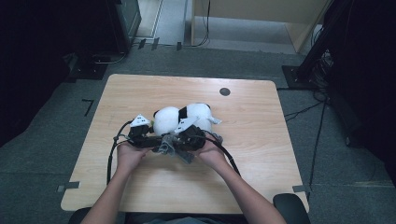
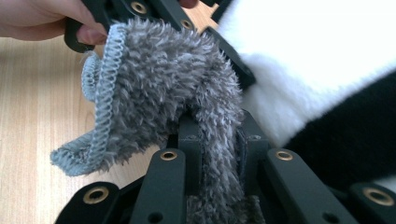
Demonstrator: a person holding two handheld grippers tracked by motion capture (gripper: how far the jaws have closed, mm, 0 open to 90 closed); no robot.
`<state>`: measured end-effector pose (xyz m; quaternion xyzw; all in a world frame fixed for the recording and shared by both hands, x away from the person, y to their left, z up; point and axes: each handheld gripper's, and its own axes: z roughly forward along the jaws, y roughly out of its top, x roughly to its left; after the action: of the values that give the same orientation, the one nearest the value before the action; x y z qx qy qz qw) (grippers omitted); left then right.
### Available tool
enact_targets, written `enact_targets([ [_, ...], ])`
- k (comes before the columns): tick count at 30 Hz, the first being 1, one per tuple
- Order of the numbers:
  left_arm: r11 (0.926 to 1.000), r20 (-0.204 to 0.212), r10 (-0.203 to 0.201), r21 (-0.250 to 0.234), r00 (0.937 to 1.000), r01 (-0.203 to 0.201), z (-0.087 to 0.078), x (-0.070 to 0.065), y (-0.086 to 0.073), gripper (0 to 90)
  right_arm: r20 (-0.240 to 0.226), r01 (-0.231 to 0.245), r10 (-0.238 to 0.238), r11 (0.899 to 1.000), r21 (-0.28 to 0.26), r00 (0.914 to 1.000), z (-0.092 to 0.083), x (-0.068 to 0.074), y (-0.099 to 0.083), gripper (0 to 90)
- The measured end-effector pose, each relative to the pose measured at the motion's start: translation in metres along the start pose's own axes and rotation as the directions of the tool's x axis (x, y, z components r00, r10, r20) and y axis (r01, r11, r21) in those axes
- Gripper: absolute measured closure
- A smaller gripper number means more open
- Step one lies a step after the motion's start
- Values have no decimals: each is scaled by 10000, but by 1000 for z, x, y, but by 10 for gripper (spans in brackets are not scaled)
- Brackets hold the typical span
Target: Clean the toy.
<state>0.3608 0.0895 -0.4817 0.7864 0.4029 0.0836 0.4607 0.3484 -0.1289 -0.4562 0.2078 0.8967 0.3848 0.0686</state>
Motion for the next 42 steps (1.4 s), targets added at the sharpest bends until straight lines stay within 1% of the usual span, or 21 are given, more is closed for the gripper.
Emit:
enact_targets([
  [3,10000,11,7,7,10000,-7,0,0,0,365,241,-71,71,10000,-1,9997,-4,-3,-4,769],
  [7,10000,44,-8,13,10000,8,0,0,0,364,482,-420,422,9991,-60,9979,-15,-9,-12,771],
  [9,10000,56,-23,15,10000,23,0,0,0,364,542,-411,417,9991,-116,9977,-22,-11,-16,771],
  [14,10000,118,-79,44,9999,78,0,2,0,367,785,-260,257,9997,37,9966,-39,-13,-26,771],
  [16,9999,142,-110,38,9998,110,0,2,0,369,850,-341,335,9994,47,9958,-47,-16,-30,771],
  [19,9999,163,-101,35,9998,101,0,2,1,373,972,-441,441,9990,-24,9943,-60,-22,-39,770],
  [21,9999,177,-91,50,9998,90,0,2,1,378,1045,-579,590,9982,-136,9928,-67,-27,-47,768],
  [22,9999,191,-77,74,9998,75,0,2,1,380,1069,-731,743,9972,-159,9915,-70,-30,-52,766],
  [27,9999,192,26,135,9998,-29,1,3,2,390,1395,-906,922,9957,-184,9859,-83,-43,-68,757],
  [28,9999,201,30,141,9998,-33,1,3,2,392,1479,-949,964,9953,-168,9843,-85,-45,-71,758],
  [31,9999,228,37,157,9997,-40,0,3,2,395,1718,-1296,1295,9915,-106,9766,-90,-54,-79,760],
  [33,9999,234,54,156,9997,-58,0,4,2,397,1837,-1587,1583,9872,-127,9701,-93,-61,-84,760],
  [34,9999,235,56,157,9997,-60,0,4,2,397,1932,-1655,1651,9861,-138,9672,-93,-64,-86,761],
  [35,9999,236,53,153,9997,-57,0,4,2,397,2041,-1795,1790,9836,-160,9625,-94,-66,-87,762],
  [38,9999,250,16,120,9997,-19,0,4,1,397,2243,-2030,2040,9788,-280,9529,-97,-73,-91,763],
  [40,10000,259,16,92,9997,-19,0,4,1,398,2345,-2218,2264,9740,-461,9454,-98,-77,-92,765],
  [41,10000,269,7,75,9996,-9,0,4,0,398,2367,-2386,2447,9696,-543,9403,-99,-79,-92,766],
  [42,10000,269,-13,69,9996,11,0,4,0,399,2403,-2396,2468,9691,-594,9388,-99,-81,-90,766],
])
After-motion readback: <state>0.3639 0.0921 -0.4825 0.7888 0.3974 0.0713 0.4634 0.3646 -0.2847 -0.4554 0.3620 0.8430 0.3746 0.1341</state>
